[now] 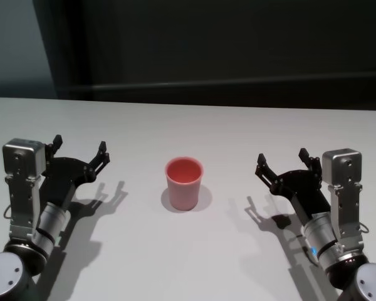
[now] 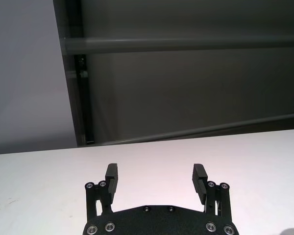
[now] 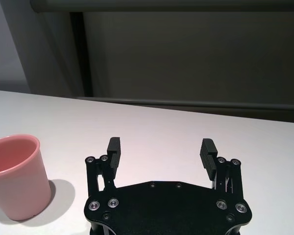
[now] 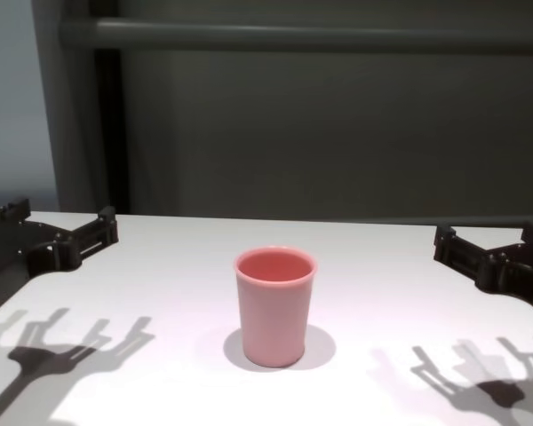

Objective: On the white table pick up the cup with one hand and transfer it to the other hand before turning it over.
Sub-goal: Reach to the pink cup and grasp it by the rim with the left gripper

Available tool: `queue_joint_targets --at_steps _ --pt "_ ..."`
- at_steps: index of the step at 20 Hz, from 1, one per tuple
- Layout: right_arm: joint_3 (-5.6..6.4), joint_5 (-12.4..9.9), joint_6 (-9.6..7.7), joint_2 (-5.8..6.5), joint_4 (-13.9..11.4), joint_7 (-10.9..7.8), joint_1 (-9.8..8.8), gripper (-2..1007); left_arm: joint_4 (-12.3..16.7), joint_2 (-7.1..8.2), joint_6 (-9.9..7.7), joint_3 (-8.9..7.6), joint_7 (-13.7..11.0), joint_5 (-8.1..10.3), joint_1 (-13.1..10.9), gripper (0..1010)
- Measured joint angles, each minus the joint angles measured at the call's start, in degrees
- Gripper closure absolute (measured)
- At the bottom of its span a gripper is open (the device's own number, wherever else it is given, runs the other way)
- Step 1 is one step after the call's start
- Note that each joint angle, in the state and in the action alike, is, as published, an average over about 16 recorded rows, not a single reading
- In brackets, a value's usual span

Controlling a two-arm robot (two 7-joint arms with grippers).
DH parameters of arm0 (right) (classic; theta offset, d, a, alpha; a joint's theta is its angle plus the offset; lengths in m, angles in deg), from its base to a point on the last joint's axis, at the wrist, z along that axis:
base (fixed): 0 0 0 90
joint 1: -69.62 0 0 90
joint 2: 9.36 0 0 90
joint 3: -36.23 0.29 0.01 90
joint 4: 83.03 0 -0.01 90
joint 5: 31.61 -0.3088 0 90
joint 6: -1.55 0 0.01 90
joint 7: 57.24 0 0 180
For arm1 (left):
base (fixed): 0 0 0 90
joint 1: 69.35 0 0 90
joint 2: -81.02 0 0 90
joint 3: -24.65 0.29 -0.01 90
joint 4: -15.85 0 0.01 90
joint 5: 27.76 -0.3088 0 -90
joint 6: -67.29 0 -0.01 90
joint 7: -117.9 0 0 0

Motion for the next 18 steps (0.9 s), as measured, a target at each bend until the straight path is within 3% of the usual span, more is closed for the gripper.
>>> queue_joint_targets --at_steps 18 --pt "0.00 0.00 0.00 0.00 0.00 0.00 0.00 5 0.00 0.00 0.00 0.00 0.00 0.00 0.00 7"
